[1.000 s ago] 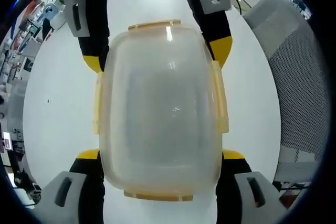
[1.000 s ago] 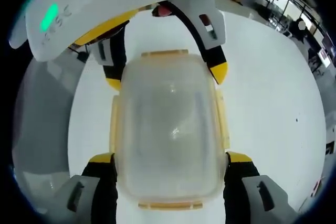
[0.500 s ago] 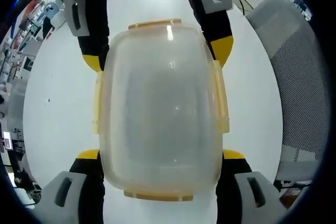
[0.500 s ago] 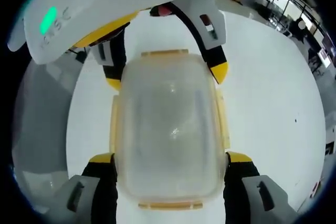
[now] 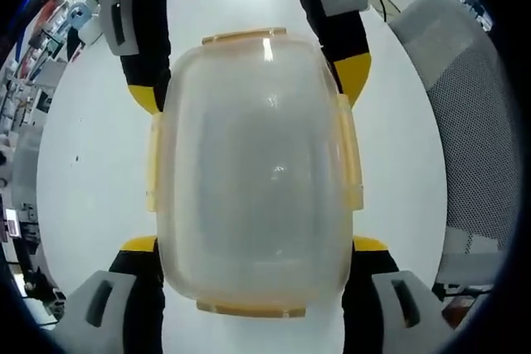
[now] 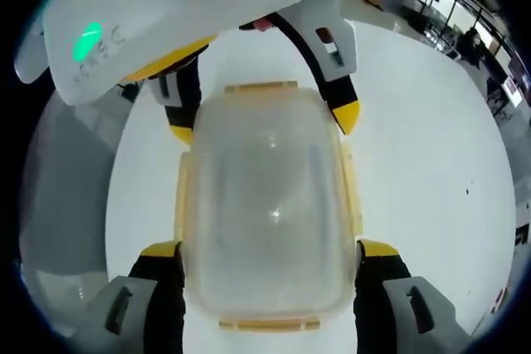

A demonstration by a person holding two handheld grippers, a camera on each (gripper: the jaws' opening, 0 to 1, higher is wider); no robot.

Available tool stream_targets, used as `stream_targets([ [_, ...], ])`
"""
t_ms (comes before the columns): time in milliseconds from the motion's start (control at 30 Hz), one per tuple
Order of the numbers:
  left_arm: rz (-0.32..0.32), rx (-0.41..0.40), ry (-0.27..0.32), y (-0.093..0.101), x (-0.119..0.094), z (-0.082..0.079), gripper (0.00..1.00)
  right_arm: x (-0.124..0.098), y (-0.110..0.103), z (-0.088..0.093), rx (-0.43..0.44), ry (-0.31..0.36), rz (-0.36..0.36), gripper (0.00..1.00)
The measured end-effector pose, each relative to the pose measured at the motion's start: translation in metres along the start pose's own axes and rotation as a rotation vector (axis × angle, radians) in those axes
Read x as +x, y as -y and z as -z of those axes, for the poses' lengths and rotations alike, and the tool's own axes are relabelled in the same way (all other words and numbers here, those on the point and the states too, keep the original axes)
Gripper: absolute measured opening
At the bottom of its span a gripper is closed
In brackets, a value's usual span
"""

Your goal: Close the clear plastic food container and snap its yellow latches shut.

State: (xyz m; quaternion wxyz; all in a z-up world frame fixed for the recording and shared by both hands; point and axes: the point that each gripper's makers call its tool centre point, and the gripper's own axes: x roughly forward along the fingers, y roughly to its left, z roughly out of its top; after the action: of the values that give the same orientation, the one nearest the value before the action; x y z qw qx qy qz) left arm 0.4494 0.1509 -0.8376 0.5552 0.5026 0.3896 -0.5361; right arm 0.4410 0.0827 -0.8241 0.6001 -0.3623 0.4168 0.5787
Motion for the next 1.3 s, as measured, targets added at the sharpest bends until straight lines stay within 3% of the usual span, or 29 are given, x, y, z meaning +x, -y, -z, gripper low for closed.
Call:
stream_targets([
  [200,0.020,-0.024,0.004,0.001,-0.001,0.001,0.94,-0.001,0.000,-0.001,-0.009,0.015,-0.002,0.86],
  [267,0.030,-0.062,0.038,0.003,-0.001,-0.003,0.99,-0.002,0.000,-0.001,-0.002,0.023,-0.002,0.90],
  [367,0.033,-0.056,0.041,0.001,-0.005,-0.002,0.99,-0.004,-0.003,-0.009,0.040,0.086,-0.028,0.98],
  [433,0.034,-0.047,0.045,0.001,-0.006,-0.003,0.99,-0.006,0.003,-0.009,0.026,0.078,0.001,1.00],
  [667,0.044,-0.040,0.037,0.003,-0.005,-0.001,0.99,-0.006,0.003,-0.005,0.015,0.069,0.006,1.00],
  [1300,0.024,-0.134,0.100,0.003,-0.013,0.003,0.99,-0.015,0.002,-0.009,0.085,0.168,0.033,1.00],
])
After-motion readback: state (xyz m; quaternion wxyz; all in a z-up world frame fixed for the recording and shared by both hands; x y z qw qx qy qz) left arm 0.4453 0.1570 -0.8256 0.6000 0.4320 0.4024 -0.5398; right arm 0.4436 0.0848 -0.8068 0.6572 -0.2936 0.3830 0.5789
